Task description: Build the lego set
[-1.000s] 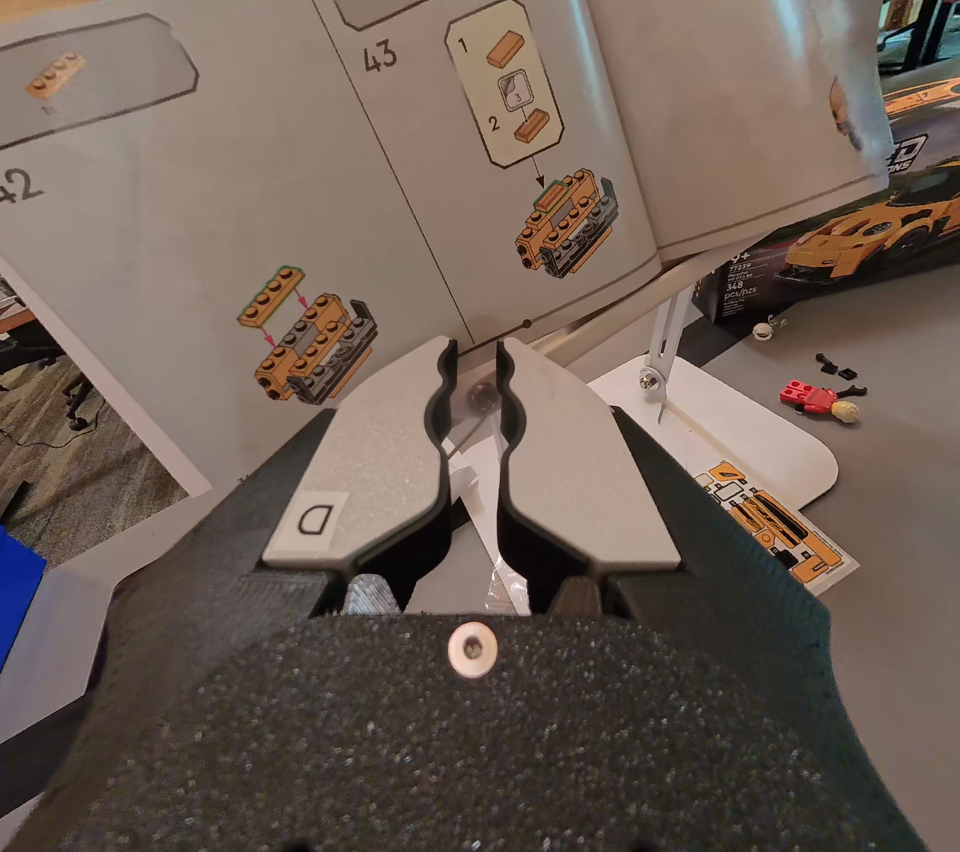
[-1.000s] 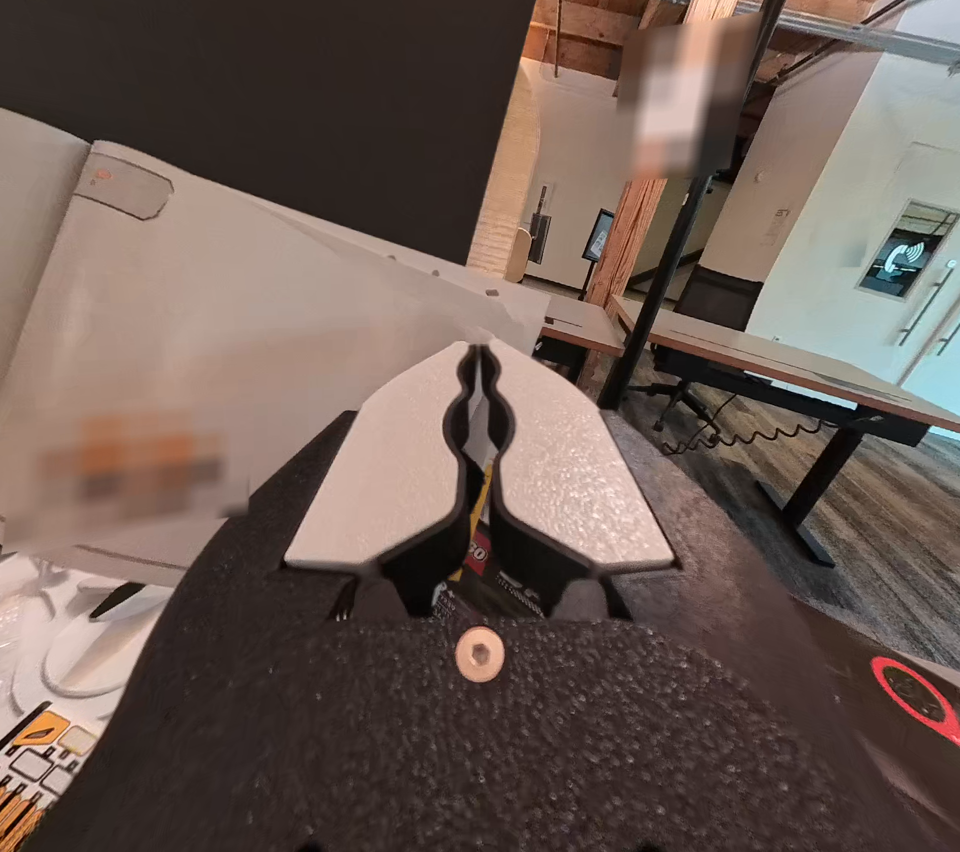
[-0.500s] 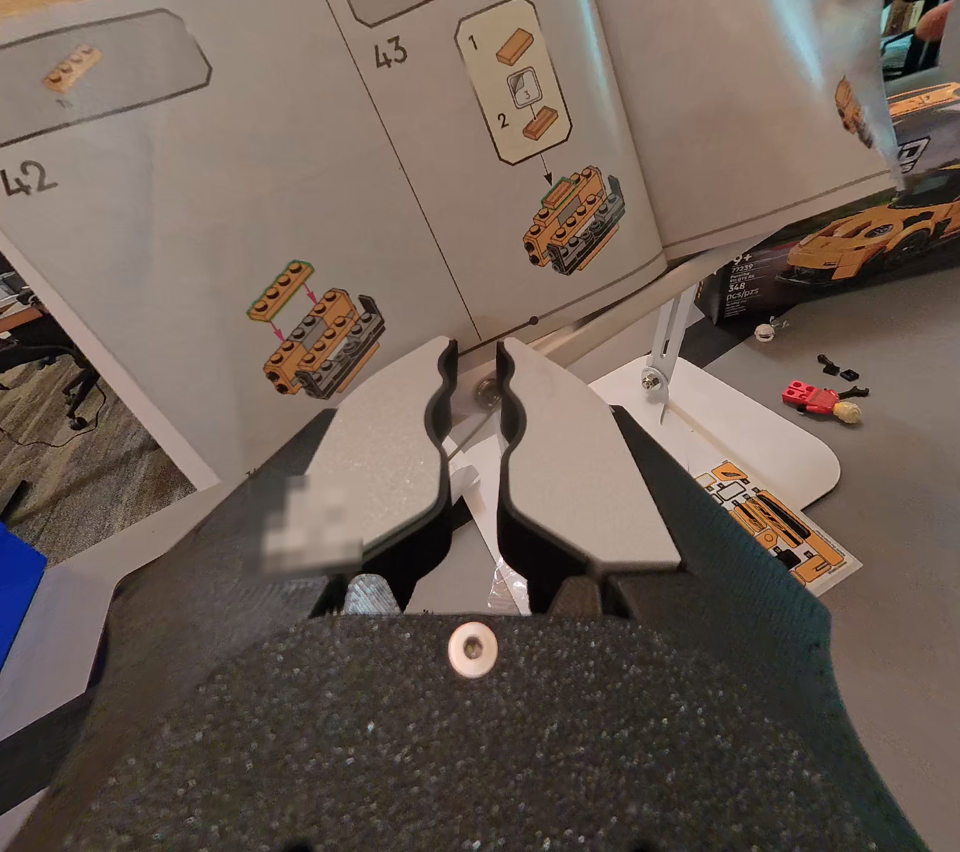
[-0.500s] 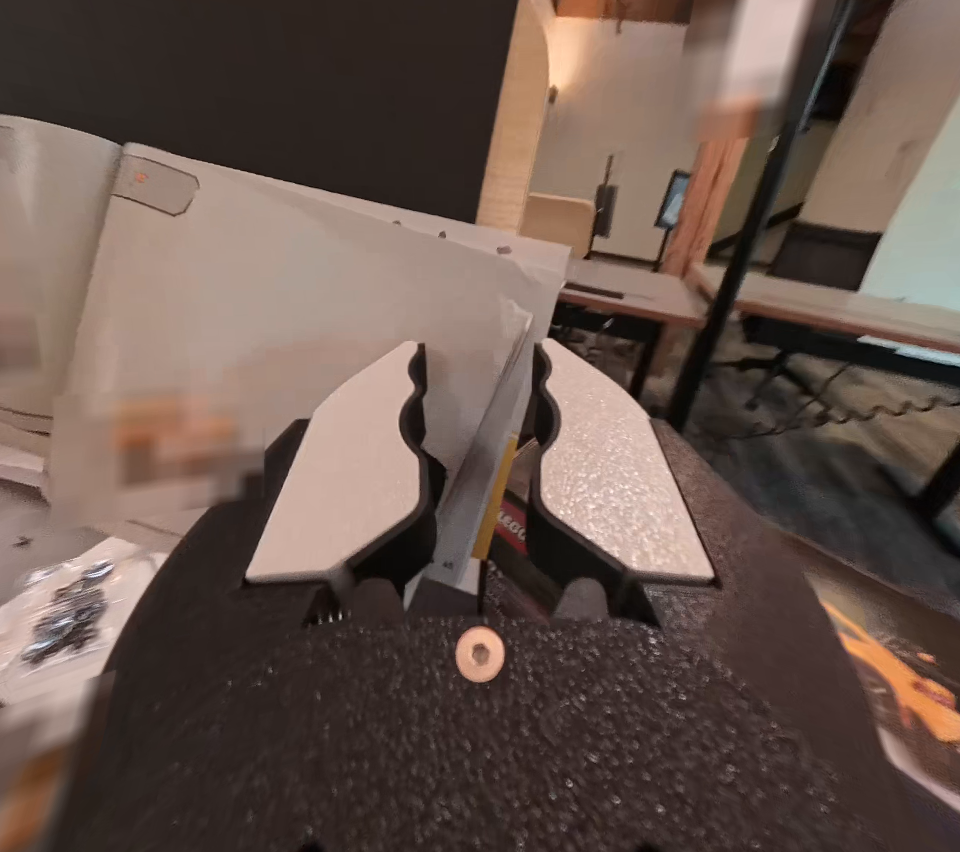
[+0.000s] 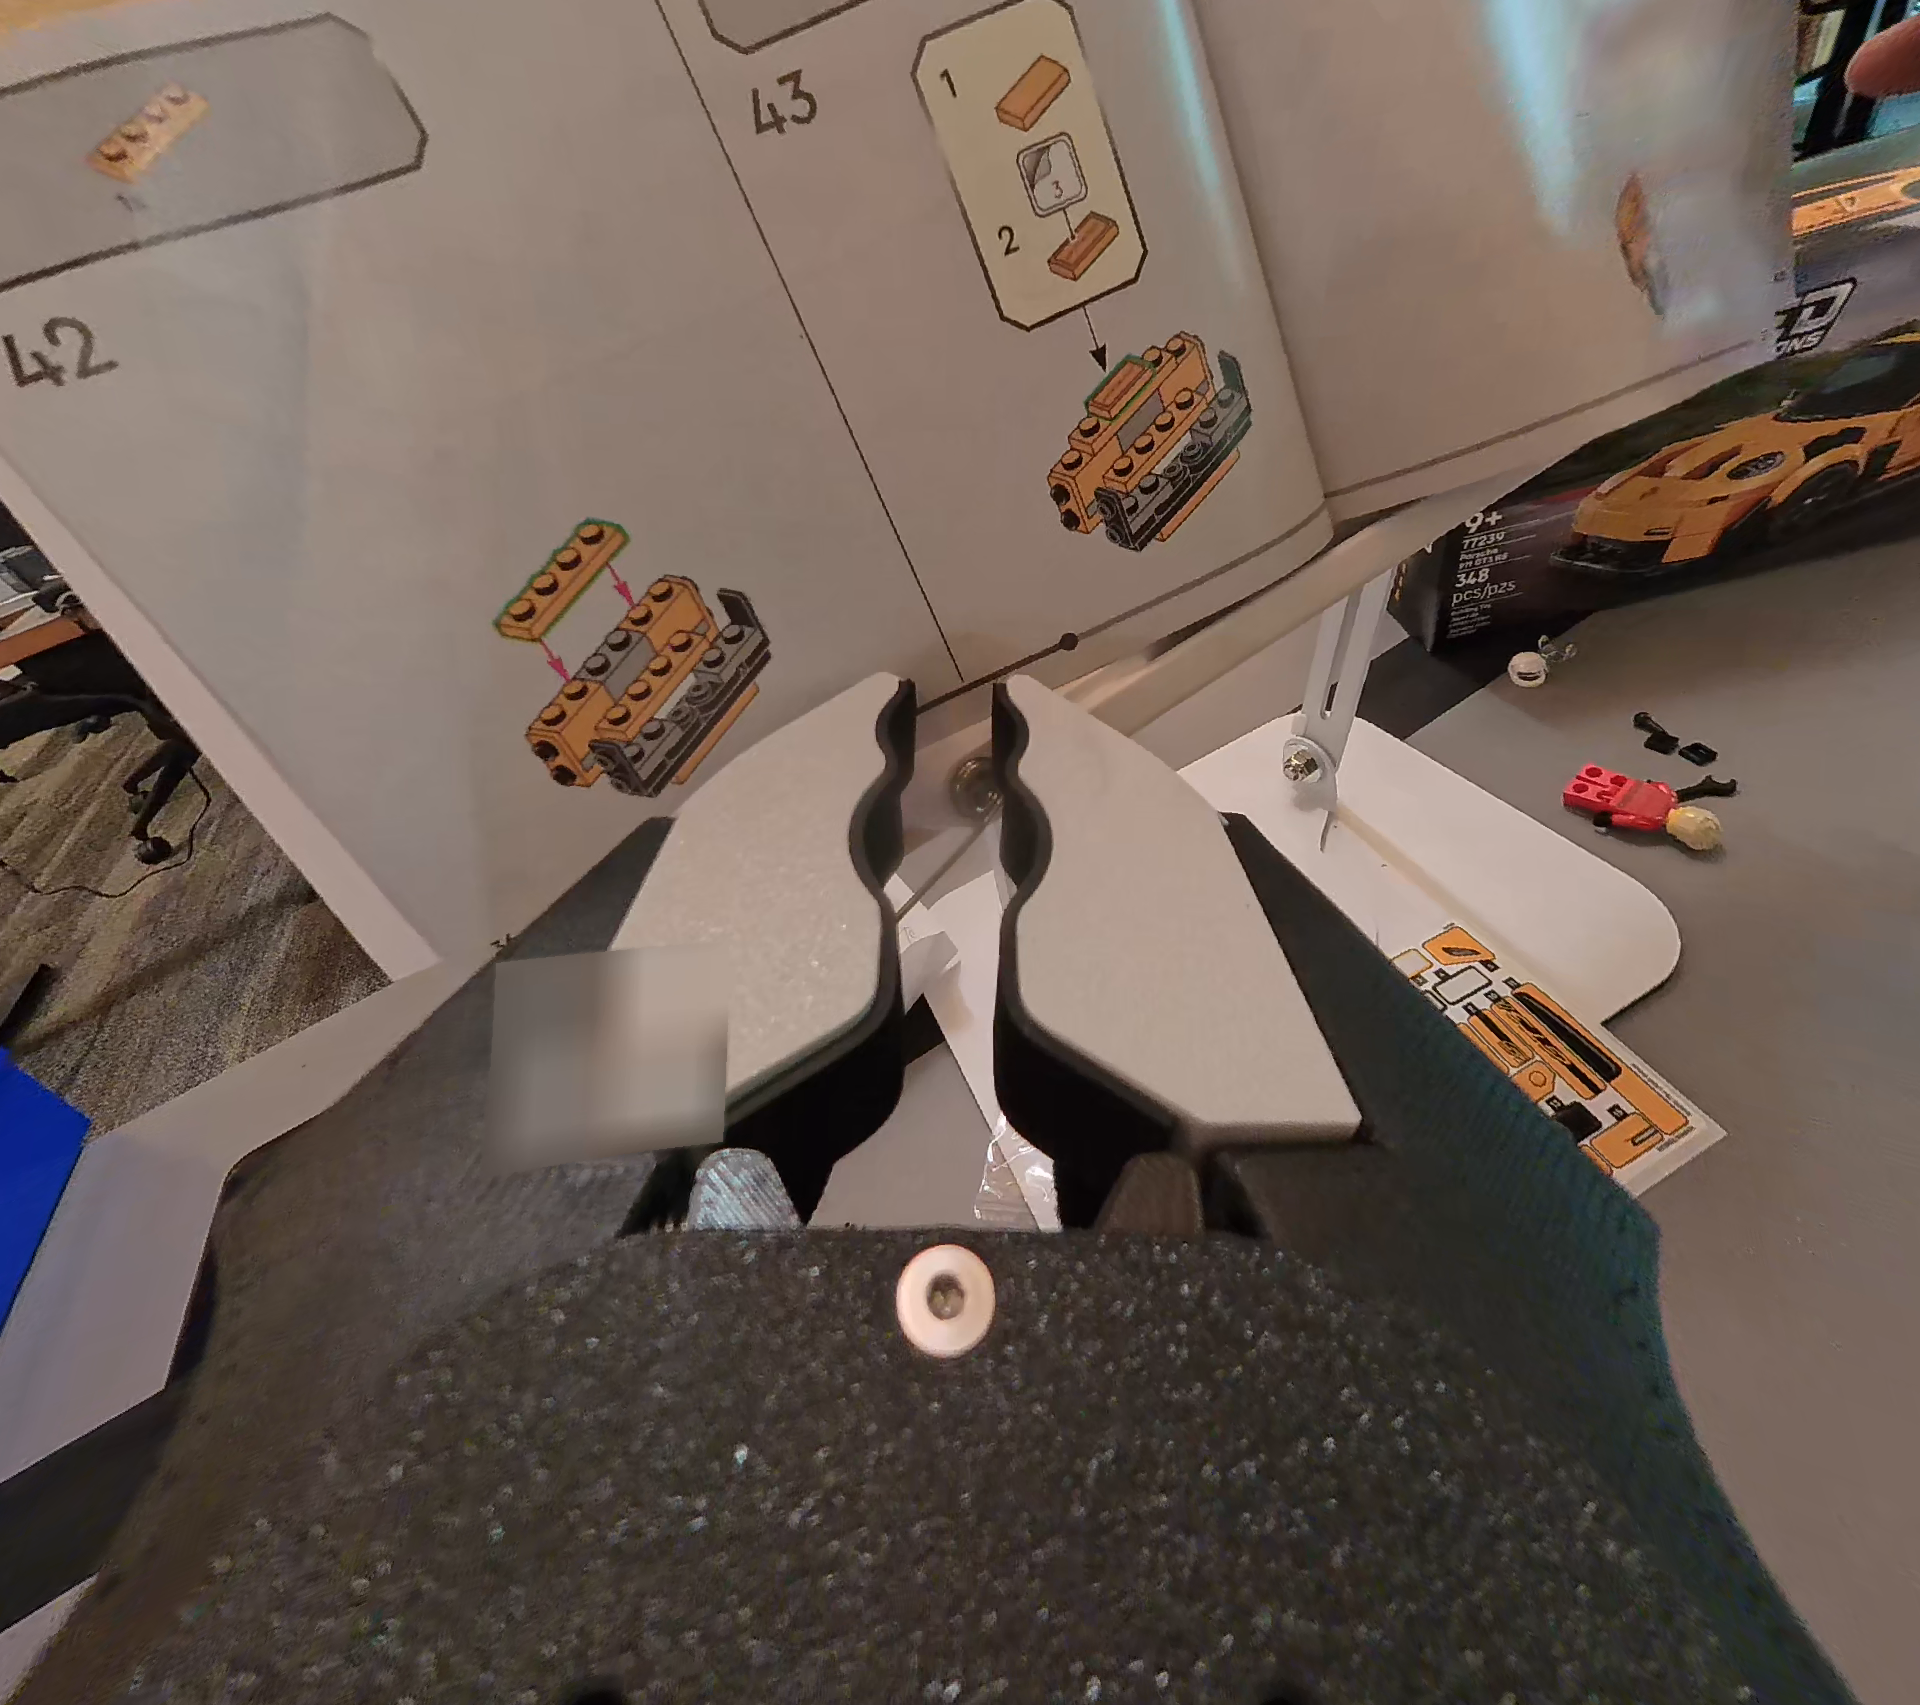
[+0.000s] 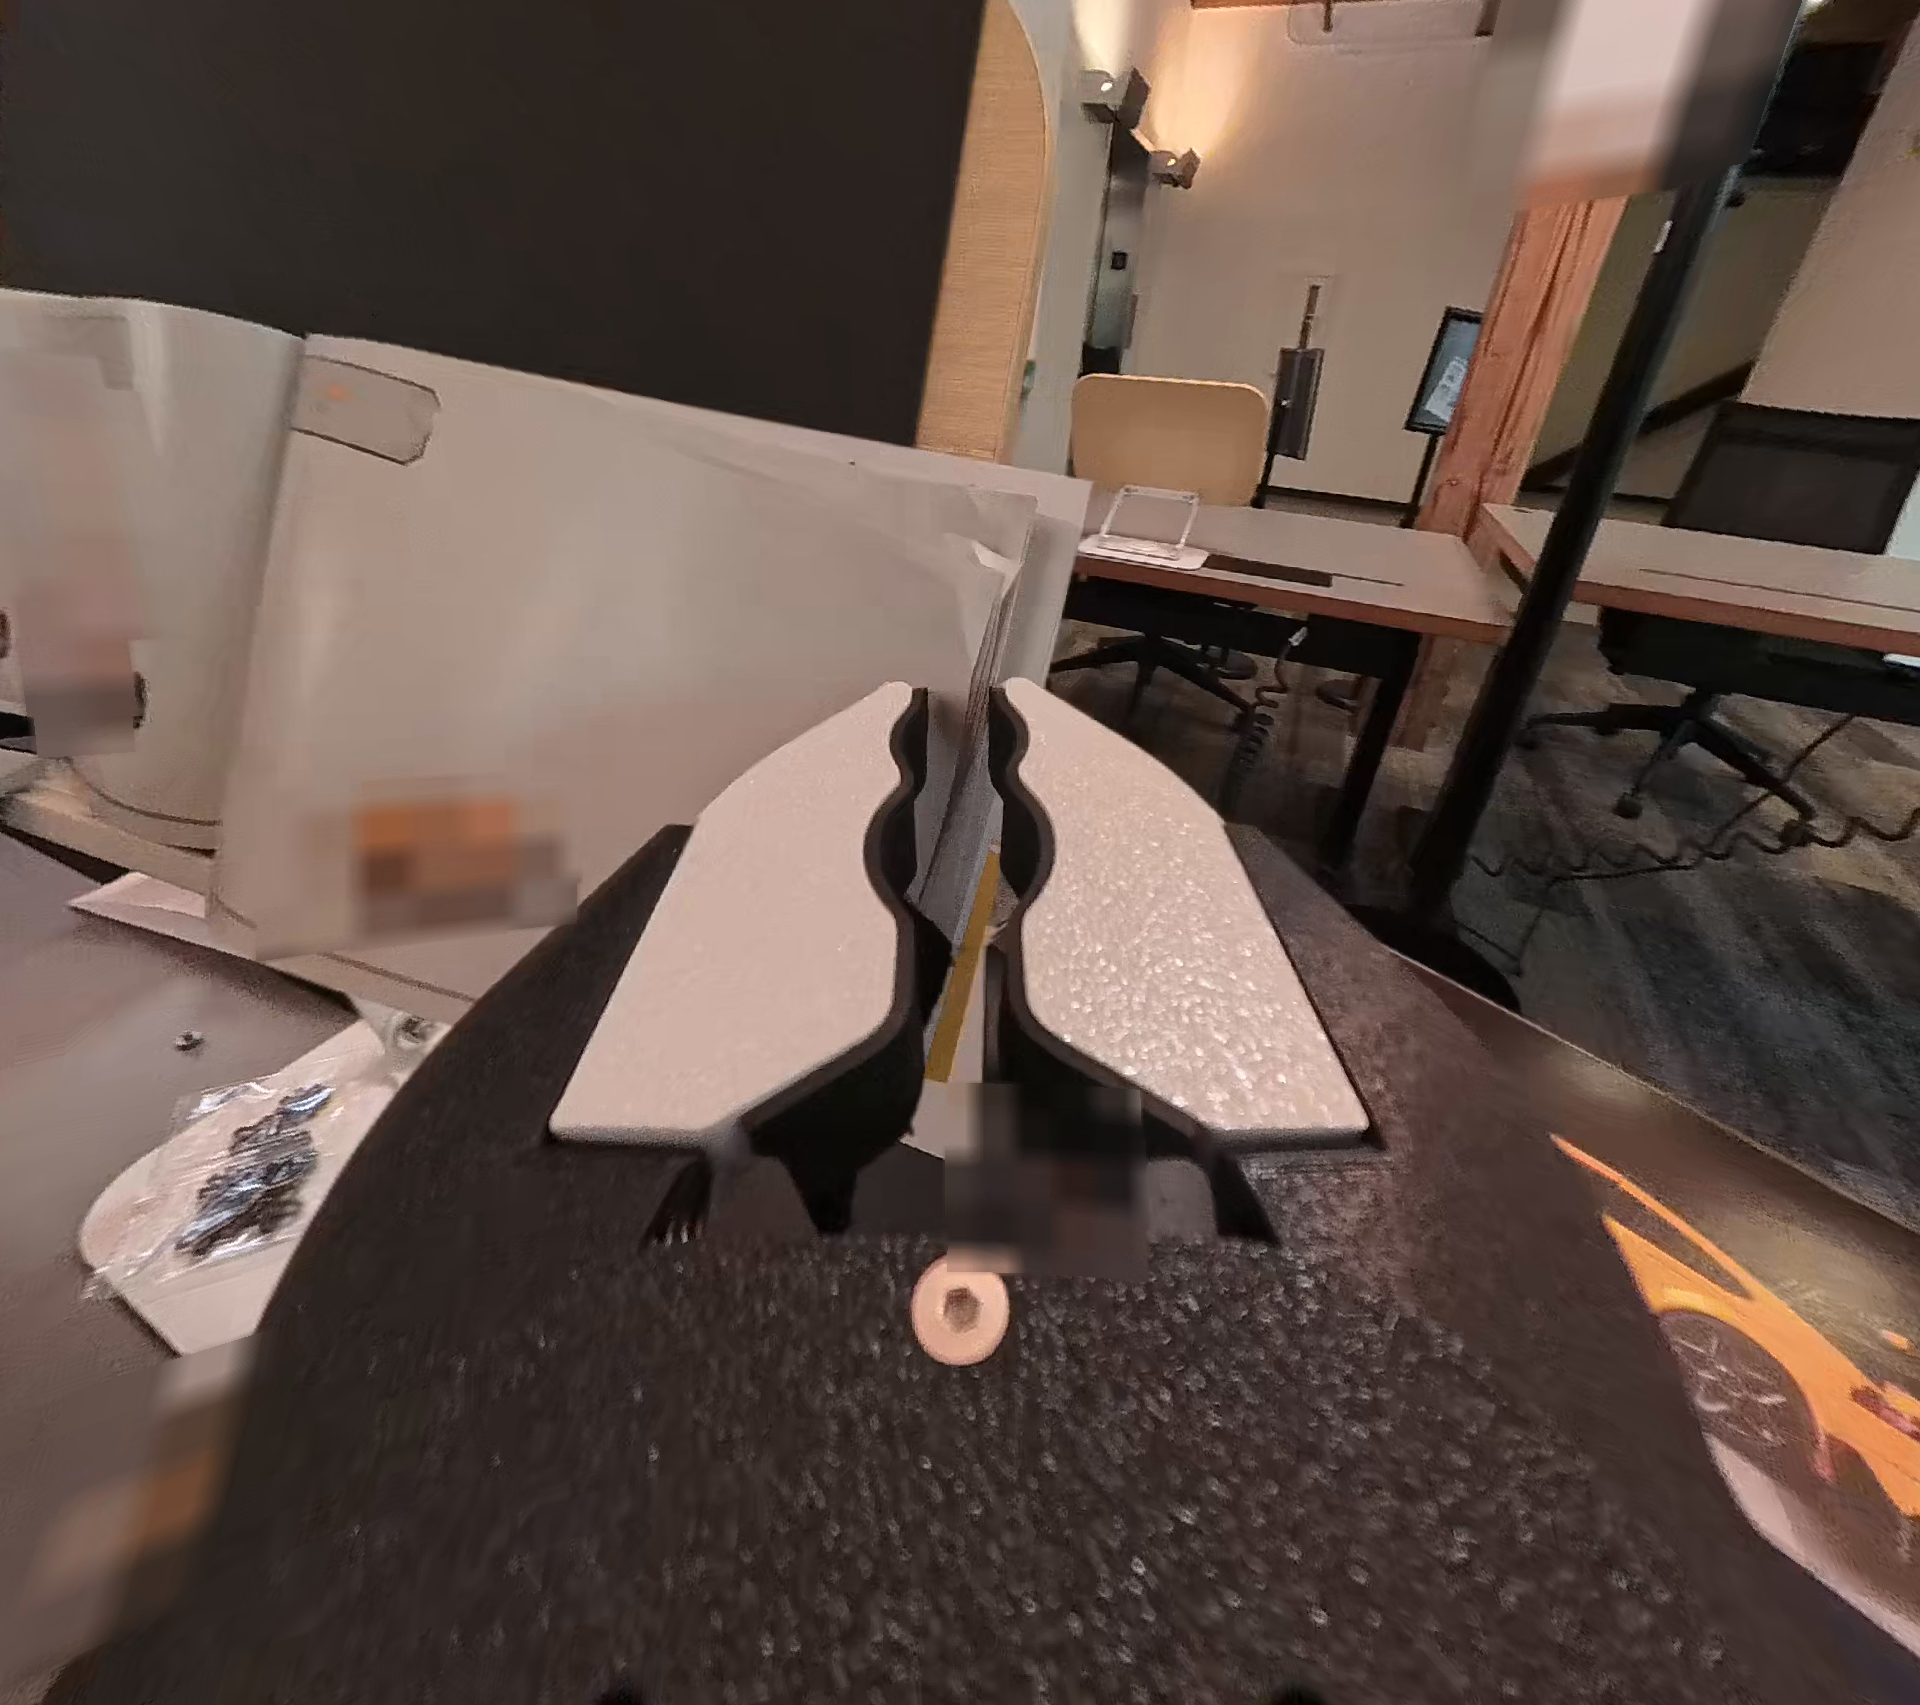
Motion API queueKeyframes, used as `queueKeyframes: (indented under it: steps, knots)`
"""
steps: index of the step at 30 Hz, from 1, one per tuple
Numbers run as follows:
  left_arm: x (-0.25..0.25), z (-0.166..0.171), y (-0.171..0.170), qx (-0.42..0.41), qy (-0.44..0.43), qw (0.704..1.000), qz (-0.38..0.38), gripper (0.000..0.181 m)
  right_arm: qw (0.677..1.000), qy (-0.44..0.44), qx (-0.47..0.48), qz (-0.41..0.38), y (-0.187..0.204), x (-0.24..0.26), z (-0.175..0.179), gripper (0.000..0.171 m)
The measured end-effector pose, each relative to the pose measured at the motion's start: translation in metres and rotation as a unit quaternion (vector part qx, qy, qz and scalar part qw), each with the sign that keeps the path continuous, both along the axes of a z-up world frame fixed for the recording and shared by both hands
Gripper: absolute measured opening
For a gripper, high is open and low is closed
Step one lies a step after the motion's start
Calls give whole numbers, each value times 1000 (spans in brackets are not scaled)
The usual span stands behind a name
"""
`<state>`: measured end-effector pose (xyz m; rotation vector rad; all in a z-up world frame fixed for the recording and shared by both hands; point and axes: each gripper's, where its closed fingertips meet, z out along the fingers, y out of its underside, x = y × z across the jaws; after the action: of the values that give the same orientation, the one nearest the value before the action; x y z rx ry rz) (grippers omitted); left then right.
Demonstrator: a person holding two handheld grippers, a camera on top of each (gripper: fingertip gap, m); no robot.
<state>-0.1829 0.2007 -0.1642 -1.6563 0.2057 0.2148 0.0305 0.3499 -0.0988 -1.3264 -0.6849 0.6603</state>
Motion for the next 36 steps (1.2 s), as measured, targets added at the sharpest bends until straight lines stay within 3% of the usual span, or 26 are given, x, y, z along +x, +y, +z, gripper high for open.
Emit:
queueKeyframes:
  steps: [14, 20, 25, 29, 36]
  knots:
    - [-1, 0, -1, 0, -1, 1000, 0, 13, 1000, 0, 27, 13, -7, -1, 5, 36]
    - [-1, 0, -1, 0, -1, 1000, 0, 14, 999, -26, 16, 28, -10, -18, -8, 39]
    - [-1, 0, -1, 0, -1, 1000, 0, 13, 999, -25, -3, 39, -10, -24, -14, 34]
    - [-1, 0, -1, 0, 0, 1000, 0, 13, 997, -25, -7, 70, -19, -31, -16, 13]
    - [4, 6, -3, 6, 10, 1000, -11, 19, 982, -73, 22, 172, -66, -70, -25, 0]
